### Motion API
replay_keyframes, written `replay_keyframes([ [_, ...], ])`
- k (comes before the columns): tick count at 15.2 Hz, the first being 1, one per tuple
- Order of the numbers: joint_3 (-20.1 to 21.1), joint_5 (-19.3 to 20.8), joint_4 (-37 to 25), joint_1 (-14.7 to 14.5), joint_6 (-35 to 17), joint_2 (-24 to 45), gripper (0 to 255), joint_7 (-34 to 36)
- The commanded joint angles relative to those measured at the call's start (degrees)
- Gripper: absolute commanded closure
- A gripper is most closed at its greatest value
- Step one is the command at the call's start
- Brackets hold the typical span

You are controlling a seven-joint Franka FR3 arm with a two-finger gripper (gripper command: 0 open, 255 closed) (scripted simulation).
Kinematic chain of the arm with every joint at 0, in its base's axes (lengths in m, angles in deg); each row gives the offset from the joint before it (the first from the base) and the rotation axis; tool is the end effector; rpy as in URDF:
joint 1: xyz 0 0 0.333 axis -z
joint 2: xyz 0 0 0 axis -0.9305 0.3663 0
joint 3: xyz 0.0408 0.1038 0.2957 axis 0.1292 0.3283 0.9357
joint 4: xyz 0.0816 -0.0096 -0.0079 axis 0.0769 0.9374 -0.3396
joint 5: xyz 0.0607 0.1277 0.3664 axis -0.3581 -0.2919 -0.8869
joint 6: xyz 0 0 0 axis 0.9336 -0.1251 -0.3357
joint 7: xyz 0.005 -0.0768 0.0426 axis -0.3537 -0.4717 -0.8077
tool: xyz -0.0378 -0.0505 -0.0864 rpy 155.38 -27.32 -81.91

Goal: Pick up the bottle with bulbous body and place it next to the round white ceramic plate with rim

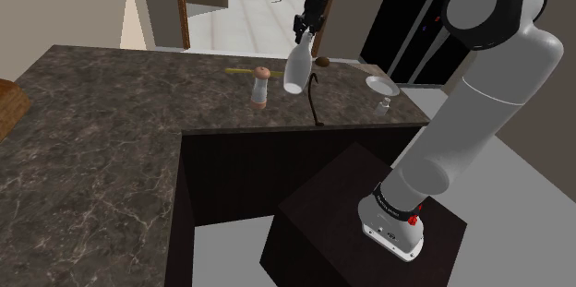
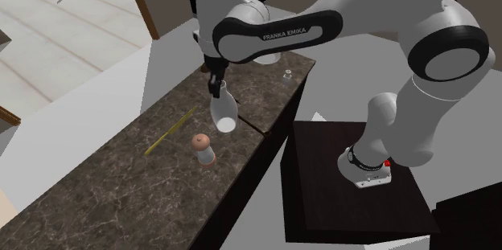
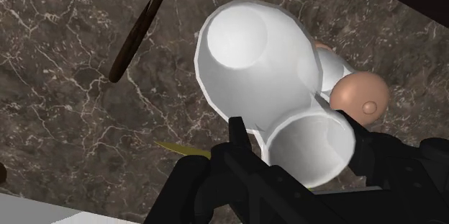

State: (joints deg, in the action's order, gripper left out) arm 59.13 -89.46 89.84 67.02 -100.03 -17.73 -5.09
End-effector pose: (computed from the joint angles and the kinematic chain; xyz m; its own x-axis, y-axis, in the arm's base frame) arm 0.5719 -0.1316 0.5174 0.9911 -0.0949 0.0933 -0.0926 -0.9953 -0.0286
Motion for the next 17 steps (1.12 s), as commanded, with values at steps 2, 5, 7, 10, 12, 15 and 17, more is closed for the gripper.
replay_keyframes([
  [2,-0.01,0.15,-1.93,0.0,2.28,-0.37,255,0.15],
  [5,-0.03,0.2,-4.19,0.02,4.57,-0.41,255,0.26],
  [7,-0.04,0.21,-5.78,0.04,6.12,-0.37,255,0.31],
  [10,-0.07,0.19,-8.3,0.07,8.48,-0.2,255,0.37],
  [12,-0.1,0.15,-10.07,0.11,10.07,-0.01,255,0.4],
  [15,-0.15,0.06,-12.87,0.17,12.5,0.38,255,0.42],
  [17,-0.18,-0.02,-14.85,0.23,14.15,0.73,255,0.43],
])
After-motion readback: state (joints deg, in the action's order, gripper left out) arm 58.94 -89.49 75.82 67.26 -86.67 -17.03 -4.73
